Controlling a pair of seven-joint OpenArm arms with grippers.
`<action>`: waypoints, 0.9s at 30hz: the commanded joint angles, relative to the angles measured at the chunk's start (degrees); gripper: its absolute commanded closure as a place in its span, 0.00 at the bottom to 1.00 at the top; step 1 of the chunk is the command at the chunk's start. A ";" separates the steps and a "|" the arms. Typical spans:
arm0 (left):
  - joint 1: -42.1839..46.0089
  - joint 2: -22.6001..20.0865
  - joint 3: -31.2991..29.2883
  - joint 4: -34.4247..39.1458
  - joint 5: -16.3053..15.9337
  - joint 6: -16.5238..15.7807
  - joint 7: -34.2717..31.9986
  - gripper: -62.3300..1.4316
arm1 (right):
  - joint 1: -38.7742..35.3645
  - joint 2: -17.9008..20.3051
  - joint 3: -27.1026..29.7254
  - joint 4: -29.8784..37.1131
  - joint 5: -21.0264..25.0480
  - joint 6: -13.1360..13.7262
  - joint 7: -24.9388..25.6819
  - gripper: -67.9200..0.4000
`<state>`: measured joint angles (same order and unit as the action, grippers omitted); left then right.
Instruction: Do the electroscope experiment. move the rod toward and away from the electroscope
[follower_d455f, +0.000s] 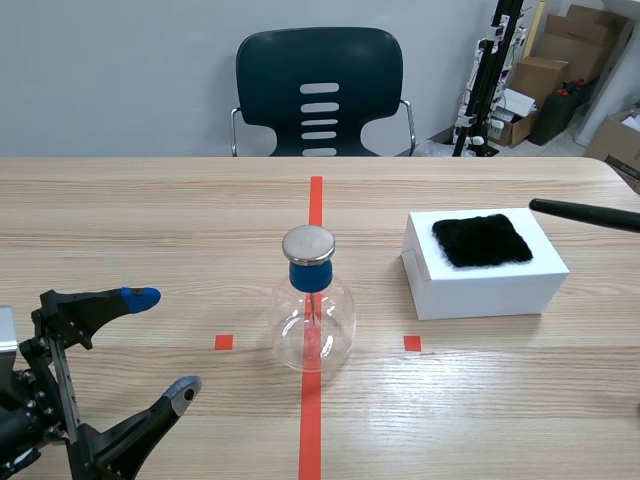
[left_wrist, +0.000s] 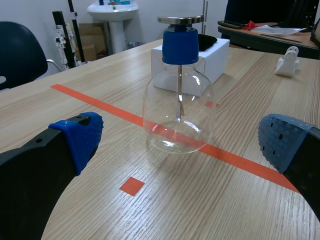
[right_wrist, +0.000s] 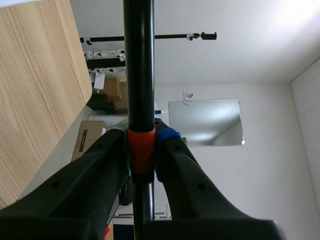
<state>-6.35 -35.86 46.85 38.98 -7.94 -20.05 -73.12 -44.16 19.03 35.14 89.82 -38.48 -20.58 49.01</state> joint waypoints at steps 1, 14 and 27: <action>-0.02 -0.20 -0.37 0.72 -0.35 -0.22 -0.79 0.00 | 0.37 0.50 0.59 0.81 1.22 -0.81 0.04 0.99; -0.02 -0.20 -0.37 0.72 -0.35 -0.22 -0.79 0.00 | 0.37 0.50 0.59 0.81 1.27 -0.81 -0.26 0.99; -0.02 -0.20 -0.37 0.72 -0.35 -0.22 -0.81 0.00 | 0.37 2.21 0.59 1.16 2.95 -0.83 -4.22 0.99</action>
<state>-6.35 -35.86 46.85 38.98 -7.94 -20.05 -73.10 -44.16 19.62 35.14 89.82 -37.41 -20.56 45.15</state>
